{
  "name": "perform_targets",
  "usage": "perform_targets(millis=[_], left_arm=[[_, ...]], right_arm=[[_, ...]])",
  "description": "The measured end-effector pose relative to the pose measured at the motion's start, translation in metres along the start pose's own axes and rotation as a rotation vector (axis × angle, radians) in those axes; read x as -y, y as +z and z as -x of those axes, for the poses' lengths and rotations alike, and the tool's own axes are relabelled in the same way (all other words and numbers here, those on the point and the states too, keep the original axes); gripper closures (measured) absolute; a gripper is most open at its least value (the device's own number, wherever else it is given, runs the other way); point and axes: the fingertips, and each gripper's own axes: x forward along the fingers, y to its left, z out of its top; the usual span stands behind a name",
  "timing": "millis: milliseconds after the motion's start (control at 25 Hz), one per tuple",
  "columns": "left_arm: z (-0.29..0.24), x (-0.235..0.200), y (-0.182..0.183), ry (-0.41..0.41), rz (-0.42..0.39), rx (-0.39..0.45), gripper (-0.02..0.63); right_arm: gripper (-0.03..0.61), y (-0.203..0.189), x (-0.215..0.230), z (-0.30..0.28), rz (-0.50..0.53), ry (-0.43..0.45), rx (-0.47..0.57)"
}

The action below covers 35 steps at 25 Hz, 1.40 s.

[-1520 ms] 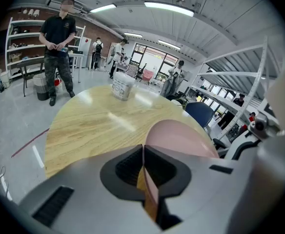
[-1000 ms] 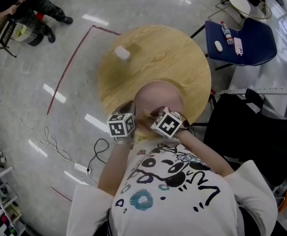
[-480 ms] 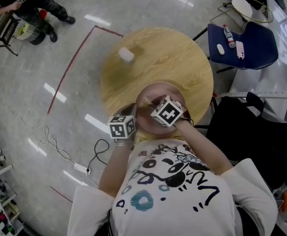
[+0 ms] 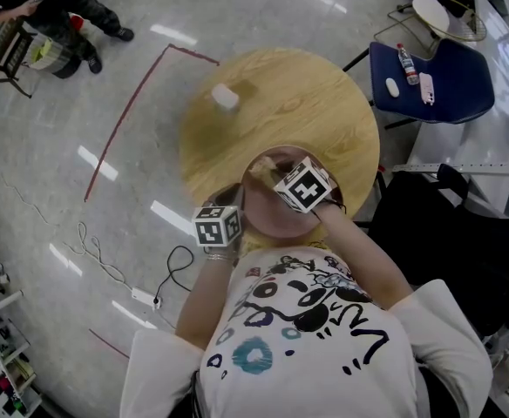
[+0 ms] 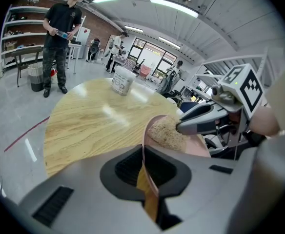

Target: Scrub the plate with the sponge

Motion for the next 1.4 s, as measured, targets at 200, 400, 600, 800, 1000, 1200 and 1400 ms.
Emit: perform_targets(millis=[200,400,600,800,1000,1200,1400], left_arm=[[0.001,0.001,-0.001,0.0,0.007,0.006,0.588],[0.006,-0.001,0.0,0.007,0.007,0.012,0.588],[0.002,0.001,0.0,0.014,-0.007,0.023,0.588],[0.003,0.0,0.001,0.016,-0.013,0.021,0.588],[0.003,0.0,0.0,0.014,-0.016,0.022,0.588],[0.005,-0.002,0.0,0.012,-0.002,0.022,0.588],[0.005,-0.002,0.0,0.016,0.008,0.029,0.588]], right_arm=[[0.518,-0.006,0.01,0.022,0.004,-0.064,0.018],[0.518,-0.019,-0.015,0.03,0.026,-0.008,0.0],[0.518,-0.032,-0.033,0.015,0.045,0.034,-0.034],[0.518,-0.032,-0.018,0.009,0.04,0.017,-0.036],[0.522,-0.026,-0.012,0.012,0.034,-0.005,-0.028],[0.523,-0.023,0.001,0.015,0.018,-0.036,-0.02],[0.523,-0.033,0.023,0.023,-0.019,-0.077,-0.019]])
